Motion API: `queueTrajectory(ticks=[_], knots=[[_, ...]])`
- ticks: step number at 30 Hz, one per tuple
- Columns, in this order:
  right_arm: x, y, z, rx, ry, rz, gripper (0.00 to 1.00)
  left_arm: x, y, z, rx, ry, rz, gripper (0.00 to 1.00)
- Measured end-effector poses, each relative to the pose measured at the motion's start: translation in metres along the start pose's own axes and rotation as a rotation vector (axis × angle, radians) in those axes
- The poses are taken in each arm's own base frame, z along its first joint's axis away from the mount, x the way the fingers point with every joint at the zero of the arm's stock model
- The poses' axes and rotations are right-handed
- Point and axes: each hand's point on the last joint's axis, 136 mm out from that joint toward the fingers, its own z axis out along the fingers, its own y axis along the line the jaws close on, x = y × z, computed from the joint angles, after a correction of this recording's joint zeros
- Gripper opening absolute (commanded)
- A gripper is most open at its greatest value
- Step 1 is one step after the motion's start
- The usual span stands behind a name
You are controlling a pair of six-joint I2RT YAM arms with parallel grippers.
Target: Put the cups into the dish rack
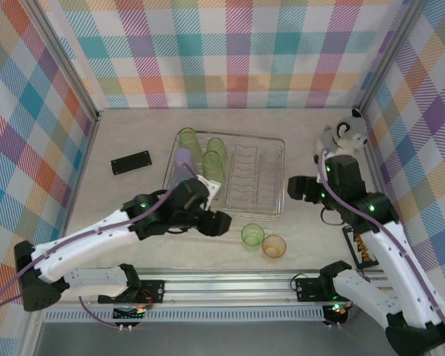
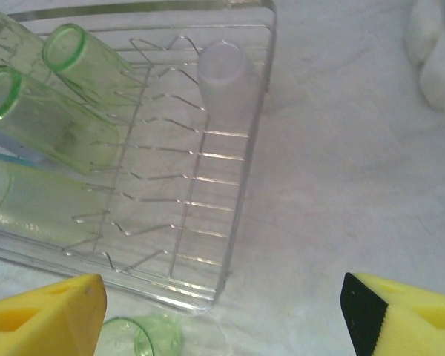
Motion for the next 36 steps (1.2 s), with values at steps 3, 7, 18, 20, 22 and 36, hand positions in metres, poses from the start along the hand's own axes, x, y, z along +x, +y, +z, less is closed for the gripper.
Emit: queueTrajectory(ticks=[3,7,18,20,22,36], knots=[[0.021,-0.013,-0.011,0.027,0.010,0.054,0.85,0.006,-0.027,0.021,0.019,0.051,0.043,0.62],[0.041,-0.025,-0.031,0.047,-0.004,0.133,0.84,0.006,-0.064,0.041,0.056,0.081,0.079,0.61],[0.067,-0.058,-0.074,0.153,-0.058,0.298,0.84,-0.004,-0.139,0.086,0.098,0.141,0.118,0.47],[0.066,-0.061,-0.085,0.154,-0.098,0.321,0.84,-0.001,-0.140,0.103,0.069,0.177,0.100,0.45],[0.066,-0.064,-0.095,0.151,-0.133,0.334,0.84,0.005,-0.140,0.119,0.042,0.216,0.076,0.43],[0.080,-0.076,-0.107,0.171,-0.167,0.351,0.85,0.036,-0.145,0.183,-0.105,0.385,-0.001,0.39]])
